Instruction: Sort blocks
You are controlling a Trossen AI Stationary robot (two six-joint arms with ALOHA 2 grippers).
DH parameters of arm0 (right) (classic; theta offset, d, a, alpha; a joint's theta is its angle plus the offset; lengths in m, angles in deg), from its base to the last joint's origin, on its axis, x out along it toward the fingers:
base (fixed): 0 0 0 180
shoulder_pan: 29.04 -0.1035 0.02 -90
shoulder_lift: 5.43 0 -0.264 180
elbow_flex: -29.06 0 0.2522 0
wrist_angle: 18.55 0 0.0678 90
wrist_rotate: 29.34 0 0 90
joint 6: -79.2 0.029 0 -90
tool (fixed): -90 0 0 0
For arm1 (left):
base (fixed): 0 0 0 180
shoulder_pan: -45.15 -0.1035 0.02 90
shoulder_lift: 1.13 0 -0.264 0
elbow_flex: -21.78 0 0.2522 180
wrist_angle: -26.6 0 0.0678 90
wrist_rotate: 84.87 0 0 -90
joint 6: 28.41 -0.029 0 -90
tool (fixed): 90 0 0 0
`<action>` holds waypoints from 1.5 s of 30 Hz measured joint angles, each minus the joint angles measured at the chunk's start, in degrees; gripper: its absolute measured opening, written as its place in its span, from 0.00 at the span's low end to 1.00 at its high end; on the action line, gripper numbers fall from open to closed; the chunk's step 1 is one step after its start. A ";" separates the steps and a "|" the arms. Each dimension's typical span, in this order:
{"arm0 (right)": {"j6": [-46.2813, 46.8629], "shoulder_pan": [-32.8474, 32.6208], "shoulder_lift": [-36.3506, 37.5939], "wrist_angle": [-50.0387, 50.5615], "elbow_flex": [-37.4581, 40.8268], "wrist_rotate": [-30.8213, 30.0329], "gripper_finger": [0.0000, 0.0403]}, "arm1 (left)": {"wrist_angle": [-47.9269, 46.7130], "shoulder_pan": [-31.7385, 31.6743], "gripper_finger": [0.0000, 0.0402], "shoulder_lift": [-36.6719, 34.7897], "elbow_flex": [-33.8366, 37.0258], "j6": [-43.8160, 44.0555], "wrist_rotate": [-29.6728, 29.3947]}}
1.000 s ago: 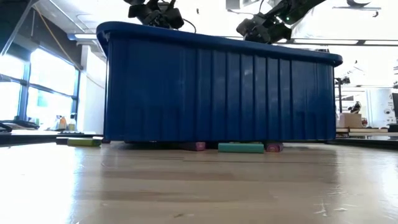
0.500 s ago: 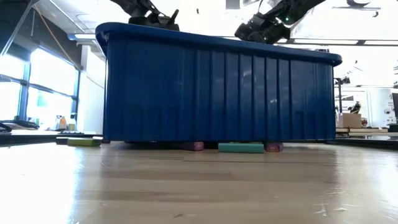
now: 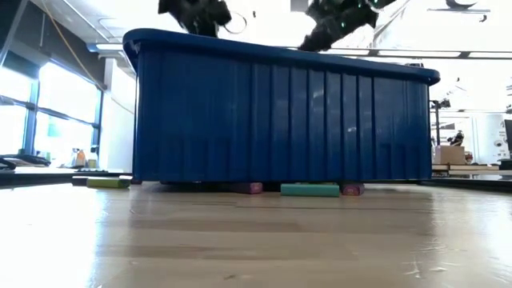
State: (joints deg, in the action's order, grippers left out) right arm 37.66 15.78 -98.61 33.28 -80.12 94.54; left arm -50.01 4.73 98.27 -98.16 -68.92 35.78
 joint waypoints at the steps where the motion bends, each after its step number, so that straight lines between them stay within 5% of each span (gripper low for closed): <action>1: 1.81 -0.01 0.24 -1.28 -0.56 0.06 0.44 | 0.67 0.00 0.38 -0.61 -0.38 -0.22 0.80; 6: 13.24 -0.20 1.57 -8.60 0.45 -1.64 0.40 | 10.88 0.06 0.38 -2.30 -0.45 9.27 4.51; 10: 18.89 -4.41 2.71 -10.21 4.63 -17.21 0.25 | 11.42 2.59 0.37 -2.53 1.26 14.98 -2.27; 14: 22.95 -9.73 6.18 -15.29 10.04 -29.88 0.04 | 19.35 9.46 0.31 -5.61 6.77 20.68 -16.69; 18: 27.33 -15.23 10.21 -23.97 17.98 -42.15 0.02 | 31.46 15.91 0.19 -10.43 15.53 24.66 -38.16; 21: 29.64 -17.81 13.87 -33.65 25.24 -49.12 0.01 | 42.97 18.65 0.07 -14.79 24.40 30.06 -47.98; 26: 33.96 -17.22 17.20 -47.60 35.99 -50.24 0.00 | 66.05 19.67 0.02 -20.91 39.68 38.87 -54.09; 30: 34.93 -15.20 16.79 -50.79 38.01 -53.45 0.00 | 76.84 20.37 0.00 -21.31 47.09 39.82 -65.05; 45: 45.64 -13.10 15.20 -37.08 37.72 -49.92 0.00 | 63.92 22.92 0.00 -19.52 50.18 50.53 -74.87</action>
State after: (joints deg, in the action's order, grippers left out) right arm 83.30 2.68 -83.41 -3.80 -42.40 44.63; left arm 13.91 27.65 78.75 -47.99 -18.39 -39.09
